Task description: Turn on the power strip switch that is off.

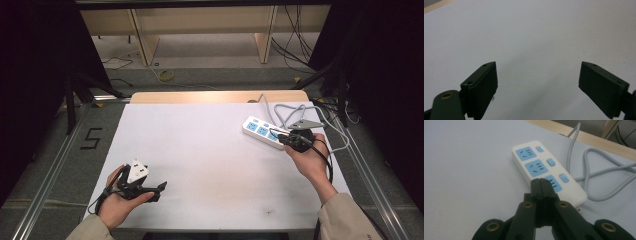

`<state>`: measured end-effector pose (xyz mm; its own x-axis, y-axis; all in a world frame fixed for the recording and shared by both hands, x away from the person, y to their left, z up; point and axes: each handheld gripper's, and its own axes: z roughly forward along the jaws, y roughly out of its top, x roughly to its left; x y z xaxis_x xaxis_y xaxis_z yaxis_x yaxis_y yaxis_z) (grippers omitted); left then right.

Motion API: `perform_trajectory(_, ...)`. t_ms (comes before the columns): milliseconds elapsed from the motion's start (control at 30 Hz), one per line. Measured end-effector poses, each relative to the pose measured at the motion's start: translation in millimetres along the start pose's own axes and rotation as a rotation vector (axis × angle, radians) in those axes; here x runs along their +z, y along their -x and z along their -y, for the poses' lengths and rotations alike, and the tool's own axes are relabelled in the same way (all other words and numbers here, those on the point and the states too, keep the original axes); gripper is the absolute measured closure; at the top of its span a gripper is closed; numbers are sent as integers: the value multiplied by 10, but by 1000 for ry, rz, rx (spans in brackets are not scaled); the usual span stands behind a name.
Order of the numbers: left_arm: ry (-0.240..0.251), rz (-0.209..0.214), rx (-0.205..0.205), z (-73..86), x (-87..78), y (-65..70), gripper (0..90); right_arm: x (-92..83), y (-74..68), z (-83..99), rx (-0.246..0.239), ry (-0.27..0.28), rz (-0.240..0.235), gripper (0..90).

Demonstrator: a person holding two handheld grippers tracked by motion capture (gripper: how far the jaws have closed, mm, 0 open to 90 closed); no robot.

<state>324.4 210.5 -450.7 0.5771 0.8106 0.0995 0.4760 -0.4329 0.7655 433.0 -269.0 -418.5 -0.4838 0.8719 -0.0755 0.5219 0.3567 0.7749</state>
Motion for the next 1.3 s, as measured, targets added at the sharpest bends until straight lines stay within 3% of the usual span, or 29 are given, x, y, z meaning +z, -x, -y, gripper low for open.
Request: perform_trajectory(1300, -3, 6, 11, -4, 6, 15, 152, 378, 95, -250, -28, -41, 20, 900)
